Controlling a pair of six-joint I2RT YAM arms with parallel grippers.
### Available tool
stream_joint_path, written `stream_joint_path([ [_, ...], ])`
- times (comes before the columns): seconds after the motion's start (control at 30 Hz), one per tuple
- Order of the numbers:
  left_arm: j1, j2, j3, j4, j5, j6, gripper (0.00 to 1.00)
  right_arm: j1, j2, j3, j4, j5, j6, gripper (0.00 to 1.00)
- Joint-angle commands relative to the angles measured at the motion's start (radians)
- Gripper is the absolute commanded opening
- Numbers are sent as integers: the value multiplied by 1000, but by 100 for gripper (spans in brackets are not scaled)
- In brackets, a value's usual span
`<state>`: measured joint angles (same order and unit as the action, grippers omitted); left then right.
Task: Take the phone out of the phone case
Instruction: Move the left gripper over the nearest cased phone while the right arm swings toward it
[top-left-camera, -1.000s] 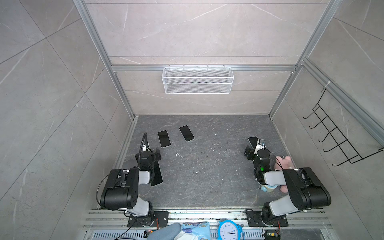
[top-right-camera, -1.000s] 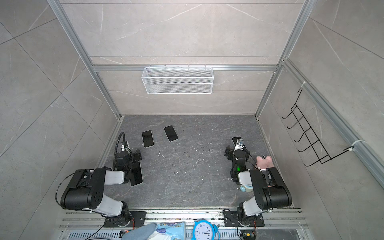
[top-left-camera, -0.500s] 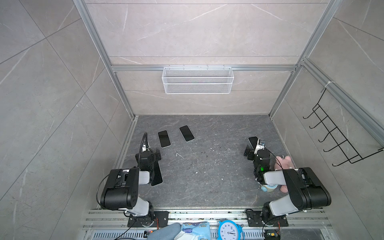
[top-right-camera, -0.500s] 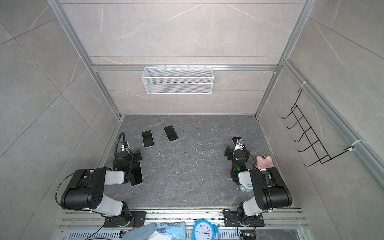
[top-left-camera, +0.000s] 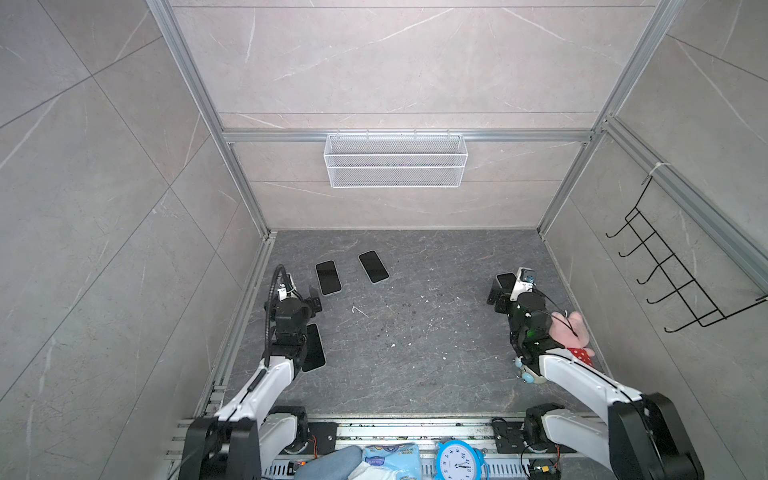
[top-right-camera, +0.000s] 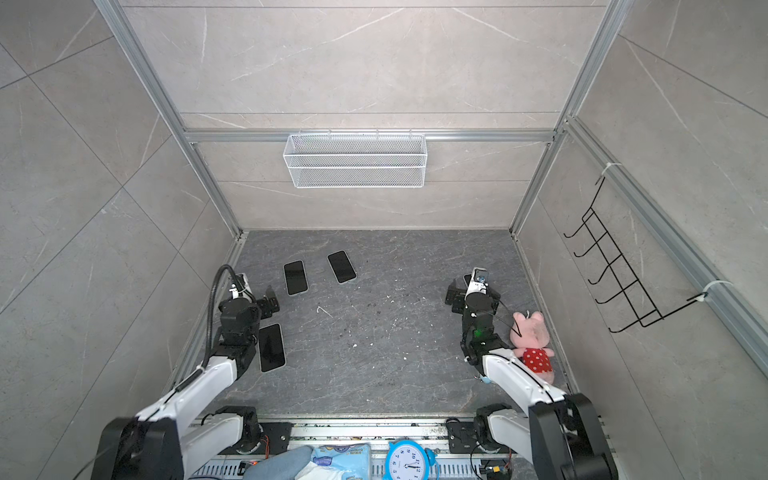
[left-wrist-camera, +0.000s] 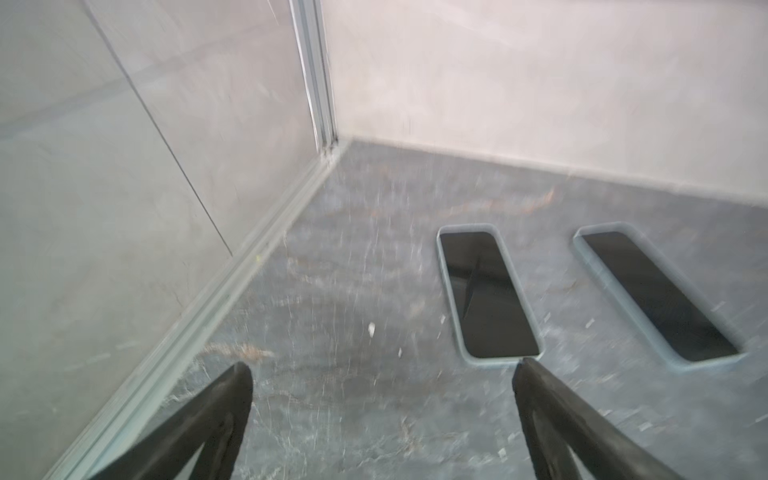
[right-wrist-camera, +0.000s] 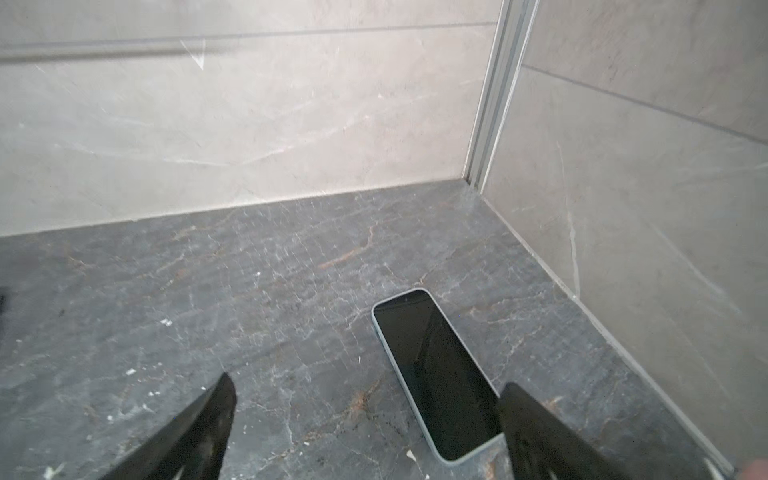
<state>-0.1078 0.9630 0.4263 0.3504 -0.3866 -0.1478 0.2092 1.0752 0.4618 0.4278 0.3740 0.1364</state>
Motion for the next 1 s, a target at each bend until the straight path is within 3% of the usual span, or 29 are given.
stream_joint_path([
  [0.0,-82,-150,92,-354,-59,-148,100,30,-115,113,-393,-84,112,100],
  [0.1,-132,-217,195,-594,-9,-268,99,61,-187,200,-581,-199,186,100],
  [0.23,-182,-297,289,-867,168,-443,94,80,-232,273,-723,-435,306,100],
  [0.43,-250,-373,307,-1105,41,-477,98,170,-297,334,-882,-478,354,100],
  [0.57,-256,-305,322,-1175,69,-477,100,205,-326,333,-919,-492,359,100],
  [0.73,-264,-210,314,-1223,-37,-505,100,269,-303,285,-908,-528,389,100],
  [0.97,-255,53,307,-1132,-24,-493,100,399,-257,267,-867,-501,410,100],
])
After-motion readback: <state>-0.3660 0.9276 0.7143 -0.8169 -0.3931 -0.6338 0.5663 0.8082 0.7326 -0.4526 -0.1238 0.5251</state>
